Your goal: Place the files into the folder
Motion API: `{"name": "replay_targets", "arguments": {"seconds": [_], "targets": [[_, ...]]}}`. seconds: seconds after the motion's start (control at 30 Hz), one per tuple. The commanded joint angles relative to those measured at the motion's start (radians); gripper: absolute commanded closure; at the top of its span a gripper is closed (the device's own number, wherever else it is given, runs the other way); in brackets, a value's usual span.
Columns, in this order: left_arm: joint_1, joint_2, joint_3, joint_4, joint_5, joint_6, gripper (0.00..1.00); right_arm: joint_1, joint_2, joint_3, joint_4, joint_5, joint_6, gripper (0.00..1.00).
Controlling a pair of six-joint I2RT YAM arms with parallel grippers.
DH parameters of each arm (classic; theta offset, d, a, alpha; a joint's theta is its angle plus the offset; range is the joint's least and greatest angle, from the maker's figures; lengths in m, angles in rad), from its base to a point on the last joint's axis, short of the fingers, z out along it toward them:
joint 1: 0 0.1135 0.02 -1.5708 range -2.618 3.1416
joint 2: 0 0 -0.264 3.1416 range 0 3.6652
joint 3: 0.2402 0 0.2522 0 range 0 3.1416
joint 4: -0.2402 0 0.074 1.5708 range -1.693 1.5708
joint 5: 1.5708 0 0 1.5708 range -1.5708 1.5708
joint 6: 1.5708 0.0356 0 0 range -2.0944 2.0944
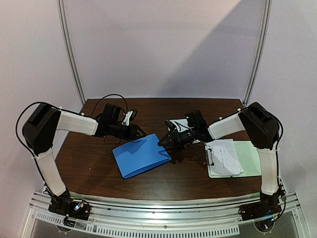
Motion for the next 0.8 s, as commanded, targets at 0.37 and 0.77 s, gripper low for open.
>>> {"name": "replay_targets", "arguments": {"seconds": [0.37, 0.77], "targets": [[-0.016, -0.007, -0.051, 0.067, -0.011, 0.001, 0.61, 0.039, 0.033, -0.021, 0.080, 0.031, 0.092, 0.30], [-0.016, -0.042, -0.083, 0.095, 0.010, 0.013, 0.68, 0.031, 0.011, -0.088, 0.013, 0.059, 0.045, 0.26]]}}
